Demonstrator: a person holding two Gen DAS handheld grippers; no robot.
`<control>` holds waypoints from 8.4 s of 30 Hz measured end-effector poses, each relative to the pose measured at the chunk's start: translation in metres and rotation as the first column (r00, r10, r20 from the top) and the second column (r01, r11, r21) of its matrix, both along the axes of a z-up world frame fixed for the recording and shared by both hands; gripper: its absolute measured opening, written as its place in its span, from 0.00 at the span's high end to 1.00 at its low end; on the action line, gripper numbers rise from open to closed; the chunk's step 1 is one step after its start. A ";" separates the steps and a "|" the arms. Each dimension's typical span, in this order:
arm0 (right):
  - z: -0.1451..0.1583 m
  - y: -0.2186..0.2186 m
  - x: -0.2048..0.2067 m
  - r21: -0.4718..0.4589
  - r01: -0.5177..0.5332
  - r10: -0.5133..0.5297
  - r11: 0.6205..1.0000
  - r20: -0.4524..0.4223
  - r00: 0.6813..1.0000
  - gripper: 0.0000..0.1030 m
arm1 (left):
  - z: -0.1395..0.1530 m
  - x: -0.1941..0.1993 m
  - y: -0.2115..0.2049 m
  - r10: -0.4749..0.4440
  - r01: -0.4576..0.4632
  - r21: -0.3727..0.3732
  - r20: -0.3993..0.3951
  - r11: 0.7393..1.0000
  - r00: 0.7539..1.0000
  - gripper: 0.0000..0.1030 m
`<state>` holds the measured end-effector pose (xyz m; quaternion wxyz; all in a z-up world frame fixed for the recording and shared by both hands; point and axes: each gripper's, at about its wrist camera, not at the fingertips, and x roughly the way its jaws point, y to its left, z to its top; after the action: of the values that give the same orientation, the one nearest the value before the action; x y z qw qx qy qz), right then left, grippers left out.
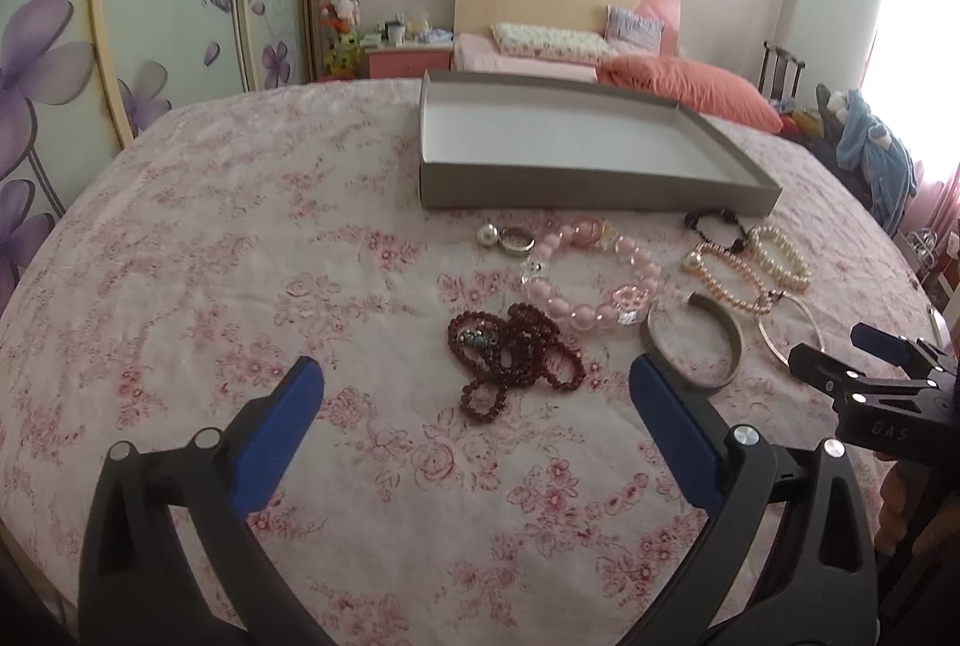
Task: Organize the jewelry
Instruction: 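Close the left tool on the dark red bead bracelet while the right tool surrounds the silver bangle, then lift the red beads with the left tool while the right tool lifts the silver bangle toward the tray, then open the left tool over the gray tray while the right tool releases the bangle inside it, then withdraw both open tools from the tray back toward the remaining jewelry, then grasp the small white pearl piece with the left tool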
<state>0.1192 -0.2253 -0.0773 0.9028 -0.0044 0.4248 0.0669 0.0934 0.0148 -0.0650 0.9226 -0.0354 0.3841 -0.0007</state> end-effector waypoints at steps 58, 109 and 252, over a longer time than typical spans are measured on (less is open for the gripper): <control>-0.005 -0.022 0.018 -0.040 0.067 -0.067 0.997 0.002 0.998 0.32 | -0.022 0.055 -0.009 -0.010 0.011 0.010 -0.113 1.000 0.994 0.84; 0.063 -0.014 0.019 0.043 0.031 -0.041 0.999 0.263 0.964 0.32 | 0.059 0.054 -0.013 -0.027 0.019 0.058 0.147 0.998 0.989 0.91; 0.009 -0.046 0.076 0.010 0.121 -0.121 0.993 0.084 0.989 0.23 | -0.022 0.132 -0.004 -0.051 0.056 0.044 -0.116 0.997 0.992 0.87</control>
<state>0.1953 -0.2715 -0.0685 0.9224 0.0207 0.3855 0.0127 0.2258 0.0112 -0.0871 0.8993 -0.0032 0.4370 -0.0142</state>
